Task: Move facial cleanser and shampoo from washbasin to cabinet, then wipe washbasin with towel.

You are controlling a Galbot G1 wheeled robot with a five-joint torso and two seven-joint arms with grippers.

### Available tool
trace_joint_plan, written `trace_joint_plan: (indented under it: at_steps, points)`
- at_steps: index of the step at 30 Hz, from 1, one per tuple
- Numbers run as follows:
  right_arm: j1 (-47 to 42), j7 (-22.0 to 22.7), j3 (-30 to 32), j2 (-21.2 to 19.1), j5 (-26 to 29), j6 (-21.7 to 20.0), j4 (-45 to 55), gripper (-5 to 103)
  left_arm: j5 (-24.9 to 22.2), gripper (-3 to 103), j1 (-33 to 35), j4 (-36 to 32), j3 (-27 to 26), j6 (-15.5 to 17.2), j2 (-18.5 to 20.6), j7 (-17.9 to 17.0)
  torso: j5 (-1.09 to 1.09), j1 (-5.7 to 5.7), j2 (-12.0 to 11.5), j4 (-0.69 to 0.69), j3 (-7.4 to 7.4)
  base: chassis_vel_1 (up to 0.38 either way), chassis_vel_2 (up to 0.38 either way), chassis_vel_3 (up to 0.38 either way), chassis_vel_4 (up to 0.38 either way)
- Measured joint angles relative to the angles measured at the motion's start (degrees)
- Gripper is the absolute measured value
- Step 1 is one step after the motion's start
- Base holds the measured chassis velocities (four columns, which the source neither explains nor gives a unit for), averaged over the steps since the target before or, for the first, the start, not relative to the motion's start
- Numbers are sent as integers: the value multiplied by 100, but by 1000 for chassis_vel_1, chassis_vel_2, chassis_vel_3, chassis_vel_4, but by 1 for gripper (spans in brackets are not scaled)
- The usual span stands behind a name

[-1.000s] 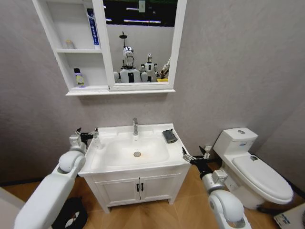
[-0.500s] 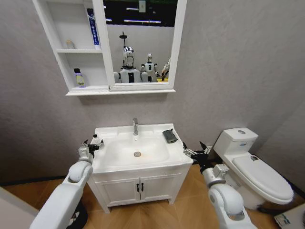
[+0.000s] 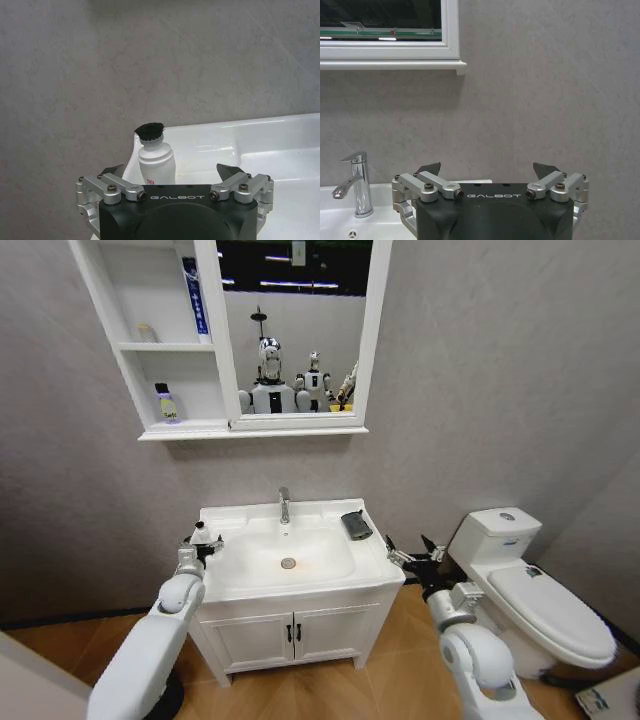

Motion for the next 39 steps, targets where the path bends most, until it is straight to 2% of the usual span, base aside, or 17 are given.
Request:
trace_joint_plan:
  at_steps: [4, 5, 10, 14, 16, 17, 19, 21, 25, 26, 28, 34, 37, 39]
  points:
    - [-4, -2, 11, 3, 5, 15, 0, 100, 14, 100, -67, 100, 9, 74, -34, -10, 0, 0, 0, 1, 0, 0, 0, 0, 0]
    - [-5, -2, 11, 7, 5, 18, 0, 100, 16, 103, -81, 128, 9, 94, -48, -19, 0, 0, 0, 0, 0, 0, 0, 0, 0]
    - [-9, -8, -7, 16, -19, 66, -4, 100, 55, 90, -202, 319, 9, 117, -136, -42, 0, 0, 0, 1, 0, 0, 0, 0, 0]
    - [-9, -8, -11, 15, -23, 74, -4, 100, 81, 89, -311, 423, 23, 119, -169, -43, 0, 0, 0, 0, 0, 0, 0, 0, 0]
    - [-17, -10, -11, 7, 19, 84, -1, 100, 164, 81, -413, 525, 41, 135, -181, -63, 0, 0, 0, 0, 0, 0, 0, 0, 0]
    - [-17, -10, -11, 7, 19, 84, -1, 100, 164, 81, -413, 525, 41, 135, -181, -63, 0, 0, 0, 0, 0, 0, 0, 0, 0]
    - [-28, -12, -9, 4, 77, 88, 11, 100, 172, 70, -445, 552, 48, 161, -183, -84, 0, 0, 0, 0, 0, 0, 0, 0, 0]
    - [-30, -12, -9, 4, 91, 90, 16, 100, 167, 70, -447, 552, 51, 176, -183, -94, 0, 0, 0, 0, 0, 0, 0, 0, 0]
    - [-19, -12, -17, 12, 123, 90, 25, 100, 117, 48, -423, 512, 54, 217, -169, -112, 0, 0, 0, 1, 0, 0, 0, 0, 0]
    - [-19, -12, -17, 12, 123, 90, 25, 100, 117, 48, -423, 512, 54, 217, -169, -112, 0, 0, 0, 1, 0, 0, 0, 0, 0]
    - [-10, -12, -27, 15, 123, 90, 27, 100, 97, 39, -413, 494, 52, 222, -155, -112, 0, 0, 0, 1, 0, 0, 0, 0, 0]
    - [-17, -11, -35, 16, 116, 90, 31, 100, 12, 36, -371, 361, 28, 268, -121, -128, -1, 0, 0, 1, 0, 0, 0, 0, 0]
    - [-28, -11, -36, 16, 114, 88, 37, 100, -106, 36, -289, 83, 16, 345, -56, -198, -1, 0, 1, 0, 0, 0, 0, 0, 0]
    - [-36, -10, -38, 16, 109, 86, 38, 100, -314, 36, -197, -375, 13, 462, 100, -352, -1, 0, 1, 1, 0, 0, 0, 0, 0]
